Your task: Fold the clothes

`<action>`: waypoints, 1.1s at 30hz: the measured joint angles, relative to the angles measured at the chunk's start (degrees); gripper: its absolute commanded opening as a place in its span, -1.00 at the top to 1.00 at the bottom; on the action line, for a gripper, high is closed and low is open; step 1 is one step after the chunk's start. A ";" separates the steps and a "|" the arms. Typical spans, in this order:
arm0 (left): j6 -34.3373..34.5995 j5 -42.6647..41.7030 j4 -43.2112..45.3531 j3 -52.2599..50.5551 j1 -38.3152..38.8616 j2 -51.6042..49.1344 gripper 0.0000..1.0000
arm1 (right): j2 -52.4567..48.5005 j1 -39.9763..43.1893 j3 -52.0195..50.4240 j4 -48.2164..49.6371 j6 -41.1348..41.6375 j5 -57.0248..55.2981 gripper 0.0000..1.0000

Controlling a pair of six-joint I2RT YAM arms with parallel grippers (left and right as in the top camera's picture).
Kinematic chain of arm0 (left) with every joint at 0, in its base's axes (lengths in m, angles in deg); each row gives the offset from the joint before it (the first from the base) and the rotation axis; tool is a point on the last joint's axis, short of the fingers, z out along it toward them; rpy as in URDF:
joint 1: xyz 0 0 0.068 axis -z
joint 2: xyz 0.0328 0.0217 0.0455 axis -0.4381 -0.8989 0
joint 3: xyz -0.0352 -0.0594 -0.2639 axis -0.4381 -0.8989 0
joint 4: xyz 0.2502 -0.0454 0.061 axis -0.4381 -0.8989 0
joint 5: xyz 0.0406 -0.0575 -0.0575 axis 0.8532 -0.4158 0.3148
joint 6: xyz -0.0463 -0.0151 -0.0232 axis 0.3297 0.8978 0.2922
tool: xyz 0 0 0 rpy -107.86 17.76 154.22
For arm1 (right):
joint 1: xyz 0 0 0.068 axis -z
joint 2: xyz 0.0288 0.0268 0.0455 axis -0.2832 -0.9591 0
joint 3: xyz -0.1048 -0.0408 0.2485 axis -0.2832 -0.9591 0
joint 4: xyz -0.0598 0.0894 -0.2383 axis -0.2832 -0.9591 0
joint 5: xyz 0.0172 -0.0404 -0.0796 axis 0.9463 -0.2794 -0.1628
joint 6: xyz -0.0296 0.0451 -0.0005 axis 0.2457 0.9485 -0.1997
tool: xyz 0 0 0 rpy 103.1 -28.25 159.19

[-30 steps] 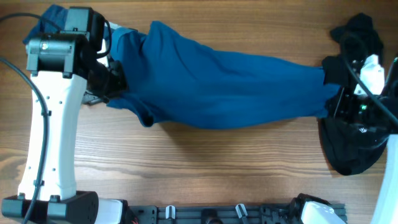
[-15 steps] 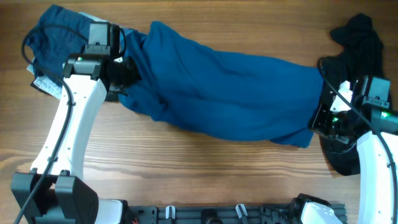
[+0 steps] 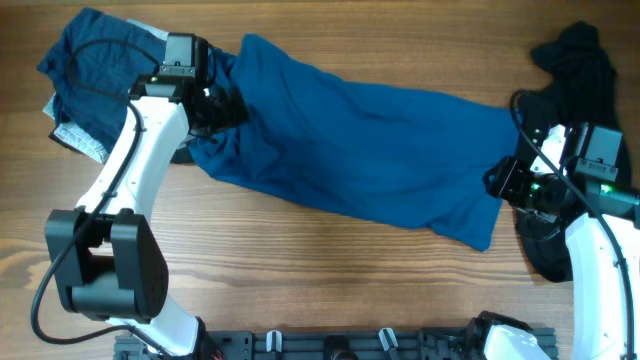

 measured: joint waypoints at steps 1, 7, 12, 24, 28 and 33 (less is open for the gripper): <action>-0.83 -0.20 -0.15 1.46 0.00 0.00 -0.99 | 0.00 0.00 0.33 0.02 0.00 0.00 -0.40; -7.15 -5.88 -2.60 20.96 0.31 0.28 -0.99 | -2.45 0.02 14.60 -2.01 -2.34 2.60 -0.41; -11.13 -6.03 2.51 29.09 3.23 -2.51 -0.99 | -14.14 0.17 21.92 -2.60 -6.78 6.58 -0.31; -24.48 -4.68 23.26 29.59 4.20 -30.40 -0.98 | -16.09 0.22 22.10 -4.22 -7.13 2.75 -0.32; -24.98 -4.33 27.47 29.59 4.20 -36.26 -0.90 | -16.09 0.22 22.10 -4.33 -7.13 2.10 -0.32; -25.09 -1.55 33.55 29.59 4.26 -38.66 0.33 | -16.09 0.22 22.08 -4.31 -7.13 1.51 -0.32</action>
